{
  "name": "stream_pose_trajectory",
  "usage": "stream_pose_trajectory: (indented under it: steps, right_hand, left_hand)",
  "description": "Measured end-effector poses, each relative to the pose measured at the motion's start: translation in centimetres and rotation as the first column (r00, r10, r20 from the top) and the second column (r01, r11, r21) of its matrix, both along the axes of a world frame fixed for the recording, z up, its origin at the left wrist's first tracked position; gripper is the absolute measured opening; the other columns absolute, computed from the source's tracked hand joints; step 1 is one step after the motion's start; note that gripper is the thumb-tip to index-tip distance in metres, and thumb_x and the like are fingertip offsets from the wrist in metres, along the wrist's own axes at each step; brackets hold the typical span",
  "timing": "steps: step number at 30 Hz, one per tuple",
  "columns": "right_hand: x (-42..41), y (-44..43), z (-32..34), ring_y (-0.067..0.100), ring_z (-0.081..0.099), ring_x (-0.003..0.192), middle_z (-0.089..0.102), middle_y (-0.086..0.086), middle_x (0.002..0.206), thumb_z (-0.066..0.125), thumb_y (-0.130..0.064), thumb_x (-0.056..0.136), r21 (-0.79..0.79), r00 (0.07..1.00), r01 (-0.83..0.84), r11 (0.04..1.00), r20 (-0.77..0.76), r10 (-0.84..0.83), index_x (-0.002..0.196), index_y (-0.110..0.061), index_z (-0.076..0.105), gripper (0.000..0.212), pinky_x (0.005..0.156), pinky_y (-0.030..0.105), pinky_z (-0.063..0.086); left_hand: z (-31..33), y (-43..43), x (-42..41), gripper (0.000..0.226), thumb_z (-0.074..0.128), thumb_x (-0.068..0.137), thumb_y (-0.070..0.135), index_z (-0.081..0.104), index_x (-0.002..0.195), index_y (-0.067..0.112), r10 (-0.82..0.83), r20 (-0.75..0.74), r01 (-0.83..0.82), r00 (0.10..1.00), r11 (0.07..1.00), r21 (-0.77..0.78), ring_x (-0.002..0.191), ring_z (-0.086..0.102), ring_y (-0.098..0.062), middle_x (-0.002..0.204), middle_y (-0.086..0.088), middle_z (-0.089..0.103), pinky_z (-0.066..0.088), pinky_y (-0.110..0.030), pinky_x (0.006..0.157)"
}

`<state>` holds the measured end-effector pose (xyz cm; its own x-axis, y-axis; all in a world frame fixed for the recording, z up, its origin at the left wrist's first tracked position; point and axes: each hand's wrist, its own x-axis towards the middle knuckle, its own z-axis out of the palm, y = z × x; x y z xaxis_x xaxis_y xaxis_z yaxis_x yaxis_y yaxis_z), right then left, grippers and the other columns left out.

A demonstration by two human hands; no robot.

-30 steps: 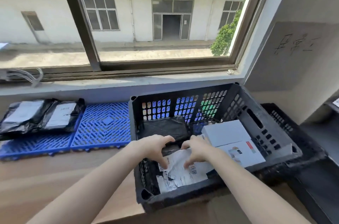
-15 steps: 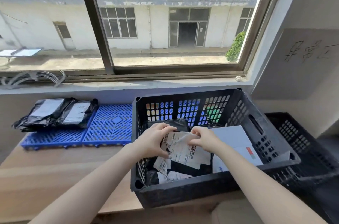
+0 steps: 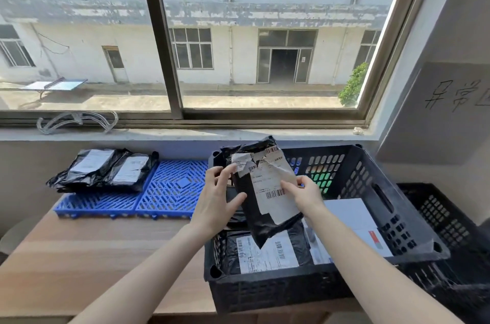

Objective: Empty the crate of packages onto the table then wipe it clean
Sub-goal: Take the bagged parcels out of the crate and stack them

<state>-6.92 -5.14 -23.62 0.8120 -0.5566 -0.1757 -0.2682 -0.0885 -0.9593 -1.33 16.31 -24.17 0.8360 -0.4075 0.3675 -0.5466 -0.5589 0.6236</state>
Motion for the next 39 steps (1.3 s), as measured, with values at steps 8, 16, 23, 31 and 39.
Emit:
stream_pose_trajectory:
  steps: [8,16,23,31,39]
  right_hand:
    - [4.8,8.4,3.3,0.025,0.067,0.090,0.068,0.010,0.100,0.067,-0.022,0.088,0.078,0.980,-0.122,0.989,0.169,0.108,0.097,-0.020,0.057,0.014,0.081,0.042,0.057]
    - [12.1,21.1,5.0,0.017,0.063,0.099,0.064,0.002,0.109,0.058,-0.006,0.088,-0.013,0.920,-0.339,0.941,0.203,0.334,0.114,-0.017,0.058,0.028,0.073,0.023,0.053]
    - [19.3,32.1,4.0,0.018,0.064,0.098,0.067,0.001,0.106,0.053,0.002,0.084,0.008,0.910,-0.375,0.927,0.195,0.367,0.114,-0.020,0.058,0.037,0.071,0.025,0.054]
    - [25.8,38.2,0.8,0.019,0.061,0.105,0.061,0.005,0.117,0.048,0.003,0.081,0.069,0.915,-0.397,0.915,0.110,0.389,0.134,-0.025,0.044,0.060,0.077,0.031,0.055]
    - [34.2,38.9,-1.9,0.017,0.063,0.103,0.062,0.005,0.118,0.047,0.007,0.082,0.112,0.907,-0.422,0.900,0.066,0.417,0.136,-0.028,0.040,0.065,0.076,0.030,0.054]
  left_hand:
    - [1.8,4.7,3.4,0.087,0.075,0.080,0.042,0.024,0.151,0.033,0.047,-0.052,-0.053,0.998,0.992,-0.116,0.132,0.037,-0.017,0.149,-0.001,0.024,0.039,-0.029,0.103]
    - [3.4,17.3,10.5,0.096,0.080,0.074,0.045,0.017,0.146,0.052,0.087,-0.150,-0.104,0.985,0.989,-0.107,0.148,0.012,-0.016,0.161,-0.006,0.012,0.020,-0.032,0.114]
    - [3.1,28.4,17.2,0.102,0.085,0.066,0.049,0.025,0.148,0.044,0.066,-0.172,-0.071,0.983,0.997,-0.025,0.148,0.013,-0.015,0.160,-0.010,0.010,0.019,-0.024,0.111]
    - [-0.3,34.9,23.7,0.099,0.088,0.060,0.048,0.032,0.142,0.041,0.167,-0.193,-0.165,0.967,0.986,0.028,0.123,0.042,-0.019,0.123,0.014,0.010,0.040,-0.031,0.106]
    - [-2.1,35.9,31.6,0.091,0.085,0.068,0.041,0.035,0.144,0.036,0.156,-0.254,-0.164,0.954,0.986,-0.011,0.120,0.038,-0.003,0.132,0.007,0.038,0.028,-0.017,0.100]
